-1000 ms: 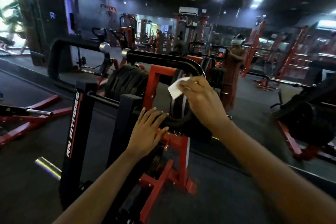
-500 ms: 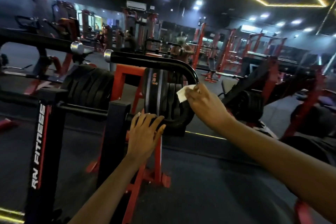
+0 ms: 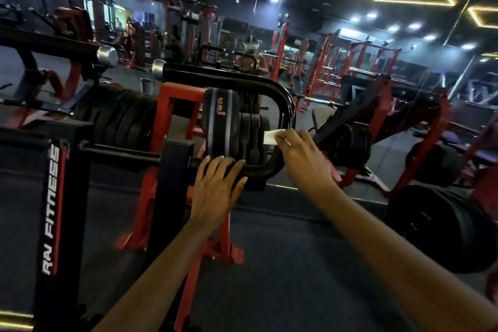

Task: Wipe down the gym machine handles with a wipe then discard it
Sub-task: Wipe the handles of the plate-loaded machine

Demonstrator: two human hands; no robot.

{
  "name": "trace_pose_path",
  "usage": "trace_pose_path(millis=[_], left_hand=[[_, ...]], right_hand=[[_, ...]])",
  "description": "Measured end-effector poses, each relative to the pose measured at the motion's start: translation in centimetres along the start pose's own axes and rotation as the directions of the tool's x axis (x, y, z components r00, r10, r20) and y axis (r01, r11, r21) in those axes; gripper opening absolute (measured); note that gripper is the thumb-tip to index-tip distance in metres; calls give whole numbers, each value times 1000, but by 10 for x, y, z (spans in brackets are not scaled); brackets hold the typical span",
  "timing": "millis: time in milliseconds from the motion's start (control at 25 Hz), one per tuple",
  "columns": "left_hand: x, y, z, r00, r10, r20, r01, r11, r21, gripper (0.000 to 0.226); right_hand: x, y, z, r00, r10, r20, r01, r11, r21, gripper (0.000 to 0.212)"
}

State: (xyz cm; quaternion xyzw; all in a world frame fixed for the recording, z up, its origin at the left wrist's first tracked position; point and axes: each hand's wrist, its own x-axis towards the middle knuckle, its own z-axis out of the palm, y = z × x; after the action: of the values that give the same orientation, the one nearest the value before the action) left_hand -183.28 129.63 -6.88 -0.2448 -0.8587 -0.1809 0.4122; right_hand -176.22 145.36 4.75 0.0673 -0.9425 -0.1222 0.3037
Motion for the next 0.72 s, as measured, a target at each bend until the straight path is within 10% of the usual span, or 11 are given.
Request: trace_pose_path(millis=[720], left_hand=[[-32,-48,-19,990,104,90,-112,990,89,54]], right_hand=[[-25,-67,29,938,342,58,-335,849,408,33]])
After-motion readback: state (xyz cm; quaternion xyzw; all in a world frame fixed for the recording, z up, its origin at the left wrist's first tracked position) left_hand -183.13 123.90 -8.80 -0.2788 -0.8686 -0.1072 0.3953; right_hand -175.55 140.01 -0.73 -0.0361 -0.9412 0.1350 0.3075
